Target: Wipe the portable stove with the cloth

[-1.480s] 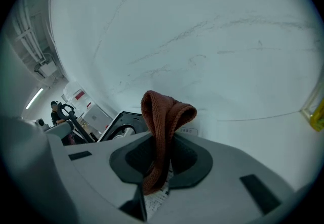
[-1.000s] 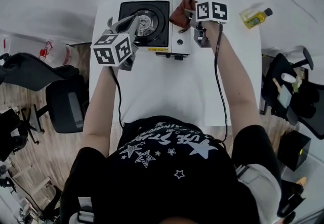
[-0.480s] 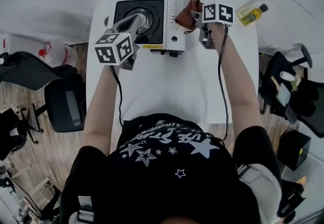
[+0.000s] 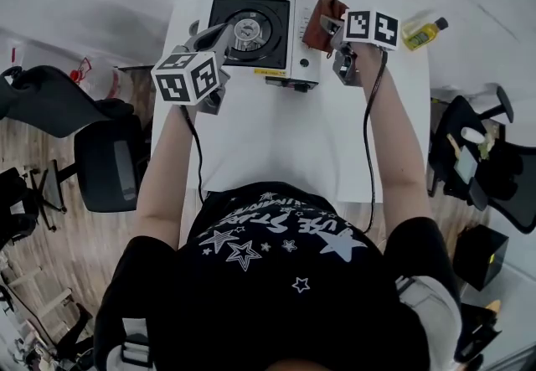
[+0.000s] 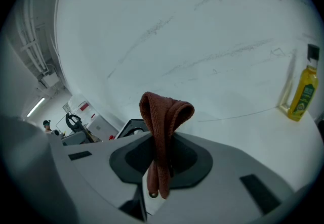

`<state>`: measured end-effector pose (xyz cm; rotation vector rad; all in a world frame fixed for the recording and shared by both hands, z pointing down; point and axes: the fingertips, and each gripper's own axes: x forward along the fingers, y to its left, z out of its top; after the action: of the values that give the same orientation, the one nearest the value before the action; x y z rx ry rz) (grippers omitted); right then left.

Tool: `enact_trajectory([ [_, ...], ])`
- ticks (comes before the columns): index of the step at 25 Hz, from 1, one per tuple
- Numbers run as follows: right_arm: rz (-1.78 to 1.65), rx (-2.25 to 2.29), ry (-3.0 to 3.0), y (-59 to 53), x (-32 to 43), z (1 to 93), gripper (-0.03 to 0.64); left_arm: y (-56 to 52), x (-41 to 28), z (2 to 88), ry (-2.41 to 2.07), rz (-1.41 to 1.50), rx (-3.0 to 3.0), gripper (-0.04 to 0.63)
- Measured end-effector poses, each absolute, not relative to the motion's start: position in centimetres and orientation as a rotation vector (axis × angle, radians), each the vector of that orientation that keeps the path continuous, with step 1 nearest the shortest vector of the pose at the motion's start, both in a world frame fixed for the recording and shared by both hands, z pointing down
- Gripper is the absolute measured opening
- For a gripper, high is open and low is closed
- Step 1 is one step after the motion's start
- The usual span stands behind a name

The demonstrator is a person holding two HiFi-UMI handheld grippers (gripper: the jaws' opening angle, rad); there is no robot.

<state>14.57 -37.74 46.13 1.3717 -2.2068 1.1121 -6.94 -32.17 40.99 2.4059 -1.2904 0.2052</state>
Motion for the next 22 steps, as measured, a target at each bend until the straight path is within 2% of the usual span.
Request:
enact_trajectory([
  [11,1.011,1.151,-2.337,-35.4,-0.2,41.9,0.067,-32.0,-15.3,39.9,-1.336,0.159,2.38,0.008],
  [22,1.09,0.975,-2.304,-36.5,-14.6,45.3,0.067,-32.9,-25.4,41.1,-1.396,0.125,2.307,0.008],
])
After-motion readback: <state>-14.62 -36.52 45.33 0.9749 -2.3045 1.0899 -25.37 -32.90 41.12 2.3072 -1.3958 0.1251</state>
